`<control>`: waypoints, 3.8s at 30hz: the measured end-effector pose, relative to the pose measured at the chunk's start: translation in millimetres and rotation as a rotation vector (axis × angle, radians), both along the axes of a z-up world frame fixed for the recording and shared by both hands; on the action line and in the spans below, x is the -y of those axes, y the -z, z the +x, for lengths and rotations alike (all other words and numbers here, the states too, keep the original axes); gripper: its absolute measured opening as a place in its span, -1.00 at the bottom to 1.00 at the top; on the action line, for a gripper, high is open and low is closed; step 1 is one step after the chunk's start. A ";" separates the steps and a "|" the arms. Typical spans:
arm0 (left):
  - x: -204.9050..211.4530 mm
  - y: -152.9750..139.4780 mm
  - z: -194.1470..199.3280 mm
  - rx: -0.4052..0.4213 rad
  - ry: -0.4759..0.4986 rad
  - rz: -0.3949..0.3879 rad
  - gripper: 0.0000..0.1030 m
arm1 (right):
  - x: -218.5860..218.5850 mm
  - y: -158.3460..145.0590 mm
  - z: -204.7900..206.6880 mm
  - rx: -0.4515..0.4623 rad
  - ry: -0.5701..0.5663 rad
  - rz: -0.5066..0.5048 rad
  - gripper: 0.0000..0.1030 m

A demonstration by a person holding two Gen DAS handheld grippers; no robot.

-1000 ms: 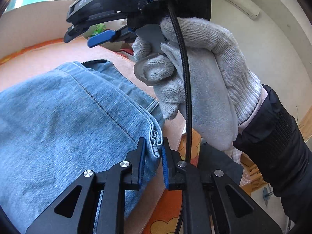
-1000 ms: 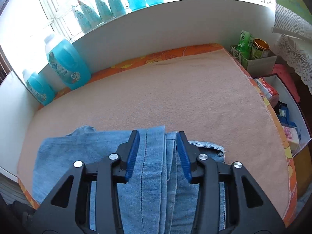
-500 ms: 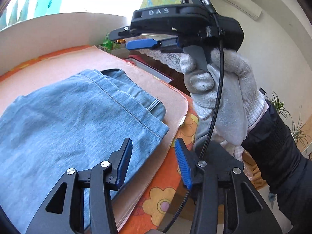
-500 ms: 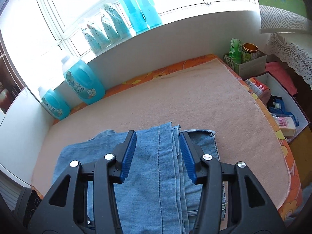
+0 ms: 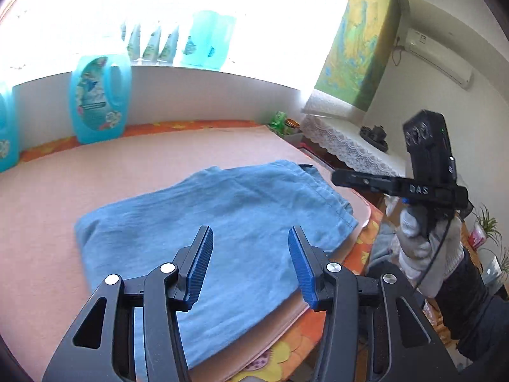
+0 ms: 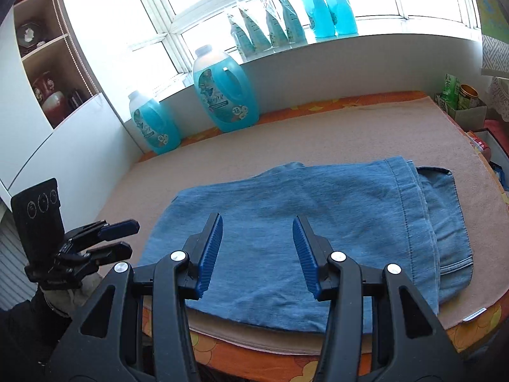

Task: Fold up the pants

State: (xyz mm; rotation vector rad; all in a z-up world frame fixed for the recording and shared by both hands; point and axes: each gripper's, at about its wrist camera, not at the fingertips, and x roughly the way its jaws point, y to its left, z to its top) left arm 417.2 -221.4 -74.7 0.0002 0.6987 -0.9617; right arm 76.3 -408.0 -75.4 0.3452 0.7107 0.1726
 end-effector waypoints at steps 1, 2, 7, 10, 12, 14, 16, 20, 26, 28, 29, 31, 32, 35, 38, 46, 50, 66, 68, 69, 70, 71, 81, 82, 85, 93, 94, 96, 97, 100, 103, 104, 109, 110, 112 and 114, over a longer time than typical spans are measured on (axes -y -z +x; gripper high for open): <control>-14.9 0.7 9.2 -0.003 -0.041 -0.006 -0.07 | -13.6 1.5 -1.3 -0.001 -0.017 -0.001 -0.06; -30.9 0.4 17.4 -0.009 -0.076 -0.017 -0.07 | -27.8 3.4 -2.1 -0.003 -0.037 -0.004 -0.06; -84.1 10.5 59.0 -0.028 -0.229 -0.034 -0.07 | -94.6 9.6 -0.7 -0.014 -0.124 -0.054 -0.06; -101.2 19.4 82.7 -0.068 -0.268 -0.029 -0.07 | -130.4 16.1 0.0 -0.023 -0.172 -0.080 -0.06; -109.1 26.7 97.3 -0.111 -0.278 -0.035 -0.07 | -151.7 21.4 1.2 -0.024 -0.191 -0.108 -0.06; -111.6 35.6 111.0 -0.166 -0.277 -0.047 -0.07 | -172.4 27.8 3.4 -0.027 -0.209 -0.140 0.01; -111.3 47.9 125.4 -0.235 -0.284 -0.072 -0.07 | -190.9 35.6 6.8 -0.033 -0.234 -0.144 0.19; -102.4 74.0 147.5 -0.347 -0.284 -0.086 -0.07 | -230.8 52.2 16.8 -0.043 -0.268 -0.192 0.20; -82.5 107.4 166.2 -0.463 -0.282 -0.077 -0.07 | -278.5 74.8 23.1 -0.052 -0.292 -0.305 0.20; -81.5 114.6 170.5 -0.497 -0.283 -0.087 -0.11 | -290.5 81.9 23.4 -0.049 -0.285 -0.379 0.20; -81.2 117.9 171.9 -0.512 -0.280 -0.091 -0.11 | -295.2 85.0 23.0 -0.046 -0.285 -0.415 0.20; -80.7 123.8 173.7 -0.532 -0.275 -0.091 -0.12 | -303.1 90.2 21.9 -0.046 -0.280 -0.484 0.20; -80.5 125.8 174.3 -0.535 -0.271 -0.095 -0.13 | -306.2 92.3 21.0 -0.045 -0.278 -0.515 0.20; -79.3 125.0 175.9 -0.529 -0.266 -0.101 -0.20 | -311.5 96.7 20.6 -0.048 -0.273 -0.574 0.20; -78.4 129.0 178.2 -0.545 -0.272 -0.113 -0.55 | -317.1 101.4 17.4 -0.057 -0.277 -0.618 -0.02; -74.6 118.0 182.6 -0.493 -0.271 -0.130 -0.78 | -305.4 98.0 14.7 -0.066 -0.273 -0.584 -0.69; -63.4 102.2 187.4 -0.428 -0.260 -0.099 -0.78 | -304.1 97.9 11.7 -0.067 -0.286 -0.564 -0.74; -94.3 87.3 180.5 -0.339 -0.337 -0.067 -0.78 | -301.9 84.8 11.5 -0.029 -0.270 -0.511 0.12; -104.8 79.7 173.0 -0.310 -0.347 -0.071 -0.78 | -301.7 81.0 20.6 -0.041 -0.265 -0.491 0.12; -110.8 76.8 169.2 -0.299 -0.348 -0.075 -0.78 | -299.3 78.7 29.3 -0.053 -0.266 -0.470 0.12; -117.4 74.0 165.0 -0.298 -0.349 -0.085 -0.77 | -294.8 75.7 36.9 -0.075 -0.261 -0.433 0.12; -124.1 71.9 160.1 -0.300 -0.350 -0.097 -0.77 | -288.8 72.0 45.6 -0.096 -0.255 -0.385 0.12; -174.4 79.1 81.9 -0.352 -0.325 -0.177 -0.51 | -228.9 45.9 142.7 -0.276 -0.171 -0.176 0.12; -173.4 81.4 73.5 -0.362 -0.313 -0.181 -0.51 | -228.6 47.0 151.9 -0.303 -0.179 -0.165 0.13; -163.8 89.6 51.5 -0.408 -0.261 -0.205 -0.42 | -236.1 51.8 174.0 -0.368 -0.195 -0.173 0.12; -122.4 102.2 24.4 -0.451 -0.177 -0.225 -0.26 | -275.2 79.6 209.3 -0.511 -0.216 -0.315 0.12; -117.0 104.4 23.8 -0.460 -0.169 -0.224 -0.26 | -278.3 84.5 212.6 -0.529 -0.214 -0.322 0.12; -107.9 107.7 22.2 -0.469 -0.153 -0.225 -0.26 | -282.3 91.5 218.3 -0.556 -0.207 -0.344 0.12; -104.1 108.6 21.6 -0.466 -0.151 -0.221 -0.26 | -284.0 93.7 220.0 -0.566 -0.207 -0.355 0.12; -95.4 109.9 21.2 -0.462 -0.142 -0.221 -0.26 | -289.5 100.9 224.0 -0.594 -0.215 -0.399 0.12; -91.9 108.7 22.9 -0.457 -0.143 -0.231 -0.26 | -295.4 110.9 226.9 -0.622 -0.230 -0.460 0.12; -91.7 108.3 23.7 -0.457 -0.144 -0.235 -0.26 | -297.8 113.5 226.7 -0.622 -0.232 -0.484 0.09; -98.1 107.4 25.3 -0.443 -0.165 -0.224 -0.26 | -299.9 111.4 225.8 -0.610 -0.233 -0.514 -0.29; -101.1 106.8 21.7 -0.434 -0.171 -0.218 -0.26 | -297.6 111.0 225.8 -0.608 -0.231 -0.518 -0.47; -100.7 106.6 22.5 -0.433 -0.178 -0.210 -0.26 | -291.3 109.4 225.7 -0.604 -0.238 -0.485 -0.57; -98.7 107.4 23.1 -0.436 -0.184 -0.202 -0.25 | -284.6 105.6 224.5 -0.594 -0.236 -0.446 -0.68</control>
